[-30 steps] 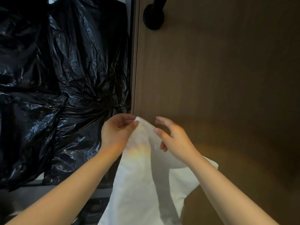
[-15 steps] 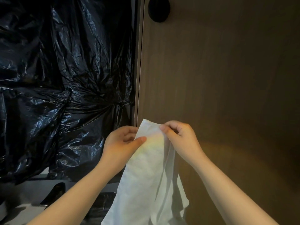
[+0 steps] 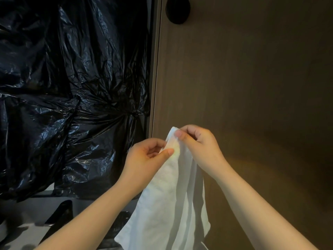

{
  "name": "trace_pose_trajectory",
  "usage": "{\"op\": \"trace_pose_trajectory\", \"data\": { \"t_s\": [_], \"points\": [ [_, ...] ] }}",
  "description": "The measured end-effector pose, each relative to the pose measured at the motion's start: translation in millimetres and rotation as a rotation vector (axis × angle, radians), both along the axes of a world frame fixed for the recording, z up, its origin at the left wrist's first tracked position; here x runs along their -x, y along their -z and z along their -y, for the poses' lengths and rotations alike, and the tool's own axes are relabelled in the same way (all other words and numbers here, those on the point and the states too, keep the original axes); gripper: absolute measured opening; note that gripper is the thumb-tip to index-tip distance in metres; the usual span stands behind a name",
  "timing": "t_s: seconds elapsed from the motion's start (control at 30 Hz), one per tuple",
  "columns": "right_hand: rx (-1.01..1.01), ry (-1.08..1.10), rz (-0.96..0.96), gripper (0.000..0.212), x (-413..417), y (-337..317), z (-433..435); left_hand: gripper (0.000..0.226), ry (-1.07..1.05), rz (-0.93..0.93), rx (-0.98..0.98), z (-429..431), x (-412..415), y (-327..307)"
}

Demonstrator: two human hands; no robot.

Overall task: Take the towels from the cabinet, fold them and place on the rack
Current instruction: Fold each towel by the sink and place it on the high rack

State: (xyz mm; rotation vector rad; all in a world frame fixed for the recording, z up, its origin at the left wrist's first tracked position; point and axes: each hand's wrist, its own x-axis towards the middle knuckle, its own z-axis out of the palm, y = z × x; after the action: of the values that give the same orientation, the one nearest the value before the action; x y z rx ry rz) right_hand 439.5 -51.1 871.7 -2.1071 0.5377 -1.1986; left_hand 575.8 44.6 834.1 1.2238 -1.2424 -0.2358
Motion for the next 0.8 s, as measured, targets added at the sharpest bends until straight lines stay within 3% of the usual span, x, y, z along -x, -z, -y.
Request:
{"op": "trace_pose_trajectory", "data": {
  "t_s": [0.3,0.53,0.8],
  "points": [
    [0.060,0.159,0.216,0.025,12,-35,18,0.012,0.062,0.084,-0.137,5,0,-4],
    [0.091,0.231,0.238,0.027,26,-60,27,0.006,0.033,0.201,-0.214,8,-10,0],
    [0.108,0.283,0.227,0.030,43,-67,37,0.018,-0.040,0.253,-0.306,14,-27,9]
  ]
}}
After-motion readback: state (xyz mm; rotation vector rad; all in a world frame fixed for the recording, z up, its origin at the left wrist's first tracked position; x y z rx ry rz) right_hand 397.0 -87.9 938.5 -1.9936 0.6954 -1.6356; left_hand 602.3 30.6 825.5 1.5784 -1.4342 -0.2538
